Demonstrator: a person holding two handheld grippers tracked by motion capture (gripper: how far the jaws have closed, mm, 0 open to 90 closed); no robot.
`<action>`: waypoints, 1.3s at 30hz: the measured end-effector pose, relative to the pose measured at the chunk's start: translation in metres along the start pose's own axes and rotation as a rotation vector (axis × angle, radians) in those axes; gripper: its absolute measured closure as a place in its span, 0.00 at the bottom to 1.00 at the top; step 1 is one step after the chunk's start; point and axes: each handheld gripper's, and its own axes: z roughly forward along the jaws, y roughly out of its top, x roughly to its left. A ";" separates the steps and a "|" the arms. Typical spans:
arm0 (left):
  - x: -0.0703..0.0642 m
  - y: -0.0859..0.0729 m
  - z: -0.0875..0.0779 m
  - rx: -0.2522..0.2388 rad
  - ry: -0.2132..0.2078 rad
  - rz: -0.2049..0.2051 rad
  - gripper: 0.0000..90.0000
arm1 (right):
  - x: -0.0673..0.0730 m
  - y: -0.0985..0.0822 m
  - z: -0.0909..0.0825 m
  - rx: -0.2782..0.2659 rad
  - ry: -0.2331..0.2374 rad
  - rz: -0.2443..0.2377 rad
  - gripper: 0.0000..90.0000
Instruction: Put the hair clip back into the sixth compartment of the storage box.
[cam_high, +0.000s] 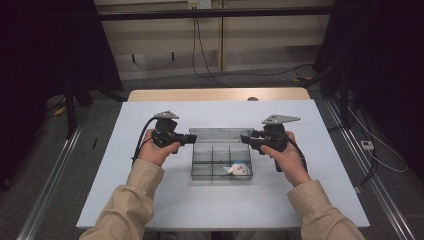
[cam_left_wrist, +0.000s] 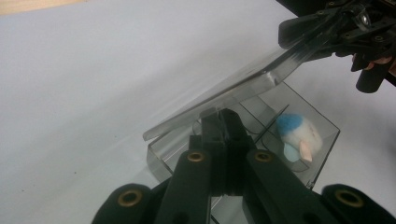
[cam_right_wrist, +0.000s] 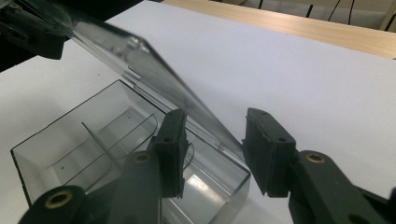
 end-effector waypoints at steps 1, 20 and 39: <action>-0.001 0.000 0.000 0.003 0.001 0.005 1.00 | 0.000 0.000 0.000 0.001 -0.001 -0.002 0.65; -0.006 -0.005 -0.001 0.001 -0.009 0.019 1.00 | 0.010 -0.002 -0.014 0.002 -0.009 -0.024 0.31; -0.008 -0.013 -0.002 0.008 -0.012 0.020 1.00 | 0.009 -0.019 -0.038 -0.008 -0.008 0.022 0.48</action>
